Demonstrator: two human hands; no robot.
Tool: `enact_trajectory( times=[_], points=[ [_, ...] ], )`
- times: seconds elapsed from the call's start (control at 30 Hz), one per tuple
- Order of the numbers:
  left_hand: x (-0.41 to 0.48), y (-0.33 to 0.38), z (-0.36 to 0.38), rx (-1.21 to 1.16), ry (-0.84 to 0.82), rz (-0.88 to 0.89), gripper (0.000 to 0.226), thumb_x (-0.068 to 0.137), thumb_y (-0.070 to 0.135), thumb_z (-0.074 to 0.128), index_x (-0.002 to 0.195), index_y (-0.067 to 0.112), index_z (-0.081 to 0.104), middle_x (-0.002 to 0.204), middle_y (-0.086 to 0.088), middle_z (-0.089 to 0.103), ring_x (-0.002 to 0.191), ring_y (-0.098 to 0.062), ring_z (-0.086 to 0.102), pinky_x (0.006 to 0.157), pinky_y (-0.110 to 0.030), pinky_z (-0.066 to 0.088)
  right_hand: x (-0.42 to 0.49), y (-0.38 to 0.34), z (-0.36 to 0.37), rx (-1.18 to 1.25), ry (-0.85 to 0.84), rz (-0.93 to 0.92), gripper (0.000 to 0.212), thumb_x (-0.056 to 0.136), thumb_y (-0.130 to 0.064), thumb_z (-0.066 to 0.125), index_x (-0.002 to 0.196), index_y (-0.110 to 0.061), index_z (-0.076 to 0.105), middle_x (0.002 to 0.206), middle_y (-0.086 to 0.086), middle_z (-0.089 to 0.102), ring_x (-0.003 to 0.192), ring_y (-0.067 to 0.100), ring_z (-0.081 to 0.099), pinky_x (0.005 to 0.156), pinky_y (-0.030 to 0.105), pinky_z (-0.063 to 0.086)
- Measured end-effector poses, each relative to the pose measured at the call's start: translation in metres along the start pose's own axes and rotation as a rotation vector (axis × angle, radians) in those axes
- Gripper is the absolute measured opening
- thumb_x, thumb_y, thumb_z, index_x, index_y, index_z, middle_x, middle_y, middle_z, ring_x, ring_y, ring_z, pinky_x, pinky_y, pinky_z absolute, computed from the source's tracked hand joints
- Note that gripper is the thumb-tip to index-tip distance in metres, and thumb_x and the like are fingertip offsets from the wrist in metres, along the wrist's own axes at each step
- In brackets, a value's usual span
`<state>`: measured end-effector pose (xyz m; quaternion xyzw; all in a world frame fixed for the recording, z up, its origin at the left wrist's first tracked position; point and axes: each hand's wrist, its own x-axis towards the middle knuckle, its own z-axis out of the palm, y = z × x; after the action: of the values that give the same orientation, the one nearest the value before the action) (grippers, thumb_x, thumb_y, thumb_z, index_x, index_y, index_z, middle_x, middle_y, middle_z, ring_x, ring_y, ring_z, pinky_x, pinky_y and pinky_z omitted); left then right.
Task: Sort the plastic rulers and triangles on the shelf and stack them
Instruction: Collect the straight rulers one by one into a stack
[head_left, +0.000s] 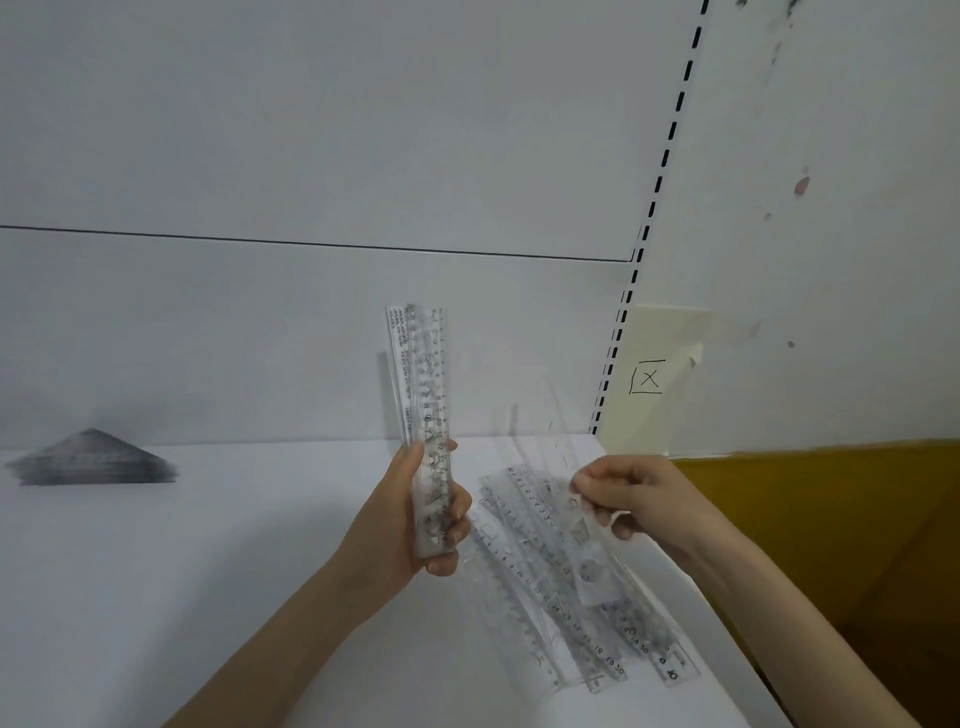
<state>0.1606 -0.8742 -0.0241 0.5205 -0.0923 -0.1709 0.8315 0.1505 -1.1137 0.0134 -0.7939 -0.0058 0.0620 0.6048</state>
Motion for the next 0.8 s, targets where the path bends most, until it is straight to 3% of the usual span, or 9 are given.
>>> enact_trajectory(
  times=[0.13, 0.3, 0.47, 0.63, 0.8],
  points=[
    [0.000, -0.004, 0.003, 0.034, -0.011, -0.037, 0.043, 0.096, 0.054, 0.026, 0.103, 0.021, 0.052, 0.060, -0.005, 0.047, 0.048, -0.016, 0.041, 0.044, -0.018, 0.029, -0.002, -0.029, 0.024, 0.093, -0.116, -0.189, 0.009, 0.085, -0.009, 0.066, 0.083, -0.002, 0.071, 0.070, 0.009, 0.067, 0.057, 0.013, 0.059, 0.052, 0.020, 0.048],
    [-0.003, 0.000, 0.008, 0.058, -0.050, -0.089, 0.059, 0.089, 0.059, 0.026, 0.075, 0.013, 0.059, 0.061, -0.004, 0.050, 0.048, -0.015, 0.044, 0.043, -0.018, 0.029, 0.010, -0.045, 0.055, 0.078, -0.178, -0.306, 0.007, 0.086, -0.002, 0.065, 0.087, 0.003, 0.070, 0.070, 0.013, 0.068, 0.057, 0.016, 0.062, 0.056, 0.021, 0.052],
    [-0.003, 0.005, 0.007, 0.038, -0.070, -0.046, 0.054, 0.085, 0.059, 0.030, 0.091, 0.011, 0.055, 0.067, -0.007, 0.051, 0.051, -0.017, 0.045, 0.043, -0.020, 0.034, 0.018, -0.052, 0.068, 0.038, -0.154, -0.342, 0.010, 0.086, -0.005, 0.067, 0.089, 0.004, 0.070, 0.075, 0.023, 0.068, 0.058, 0.018, 0.064, 0.058, 0.022, 0.053],
    [-0.001, 0.004, 0.001, 0.034, -0.041, 0.006, 0.059, 0.087, 0.061, 0.042, 0.117, 0.010, 0.046, 0.079, -0.015, 0.055, 0.062, -0.023, 0.055, 0.045, -0.026, 0.040, 0.021, -0.054, 0.074, -0.035, -0.106, -0.393, 0.005, 0.084, -0.007, 0.071, 0.082, -0.003, 0.072, 0.066, 0.013, 0.069, 0.055, 0.016, 0.066, 0.057, 0.021, 0.053],
    [-0.002, 0.005, 0.002, 0.031, -0.057, -0.010, 0.057, 0.091, 0.059, 0.037, 0.111, 0.006, 0.049, 0.078, -0.017, 0.053, 0.060, -0.027, 0.055, 0.047, -0.027, 0.039, 0.024, -0.054, 0.076, -0.279, -0.003, -0.483, 0.015, 0.083, -0.020, 0.074, 0.078, -0.006, 0.070, 0.061, 0.010, 0.067, 0.046, 0.005, 0.059, 0.053, 0.014, 0.048]
  ],
)
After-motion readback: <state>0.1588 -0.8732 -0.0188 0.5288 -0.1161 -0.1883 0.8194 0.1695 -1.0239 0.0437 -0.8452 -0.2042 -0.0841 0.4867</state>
